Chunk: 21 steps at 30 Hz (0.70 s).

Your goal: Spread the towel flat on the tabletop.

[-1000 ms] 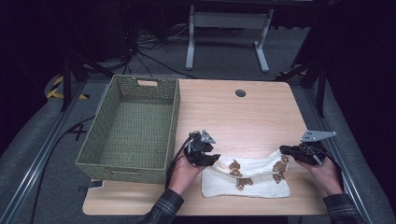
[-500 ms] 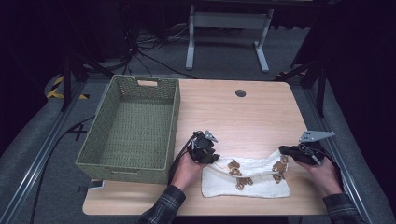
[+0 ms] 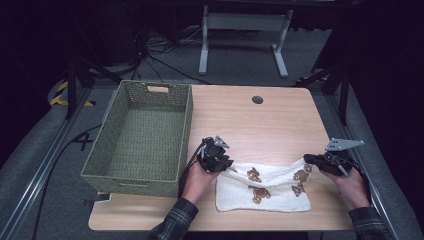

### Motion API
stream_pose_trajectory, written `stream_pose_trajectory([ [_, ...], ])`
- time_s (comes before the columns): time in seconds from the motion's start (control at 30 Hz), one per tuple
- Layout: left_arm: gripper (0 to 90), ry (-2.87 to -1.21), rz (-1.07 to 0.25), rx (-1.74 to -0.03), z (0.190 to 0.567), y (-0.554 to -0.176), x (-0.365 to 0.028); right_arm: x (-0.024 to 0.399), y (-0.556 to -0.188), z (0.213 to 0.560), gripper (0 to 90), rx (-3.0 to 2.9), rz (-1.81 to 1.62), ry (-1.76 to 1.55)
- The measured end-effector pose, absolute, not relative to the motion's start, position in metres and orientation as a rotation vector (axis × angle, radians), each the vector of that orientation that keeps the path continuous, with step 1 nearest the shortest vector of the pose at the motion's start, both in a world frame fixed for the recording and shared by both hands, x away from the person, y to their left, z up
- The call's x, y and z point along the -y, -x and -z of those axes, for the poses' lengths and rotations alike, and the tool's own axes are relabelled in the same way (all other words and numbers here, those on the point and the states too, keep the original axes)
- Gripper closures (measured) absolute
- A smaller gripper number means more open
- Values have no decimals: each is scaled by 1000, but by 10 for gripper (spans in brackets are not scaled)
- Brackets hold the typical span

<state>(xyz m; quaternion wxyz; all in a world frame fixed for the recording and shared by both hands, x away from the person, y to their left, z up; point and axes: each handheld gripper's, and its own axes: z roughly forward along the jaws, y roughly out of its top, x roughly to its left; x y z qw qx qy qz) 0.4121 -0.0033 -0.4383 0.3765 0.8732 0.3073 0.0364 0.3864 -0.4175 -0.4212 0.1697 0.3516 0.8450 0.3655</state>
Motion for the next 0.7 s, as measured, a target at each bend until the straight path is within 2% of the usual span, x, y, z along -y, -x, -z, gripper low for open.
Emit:
stream_pose_trajectory([
  [0.13,622,-2247,-78,-804,447,-418,8,421,-387,422,869,-2391,-1033,-1010],
  [0.3,606,-2278,-63,-802,454,-425,18,421,-387,422,870,-2396,-1024,-1009],
  [0.33,618,-2287,-63,-793,455,-426,19,421,-387,422,869,-2396,-1021,-1005],
  [0.5,835,-2326,-64,-757,456,-426,27,420,-387,422,869,-2394,-1023,-1001],
  [0.7,878,-2290,-81,-776,450,-429,23,420,-386,421,870,-2384,-1031,-998],
])
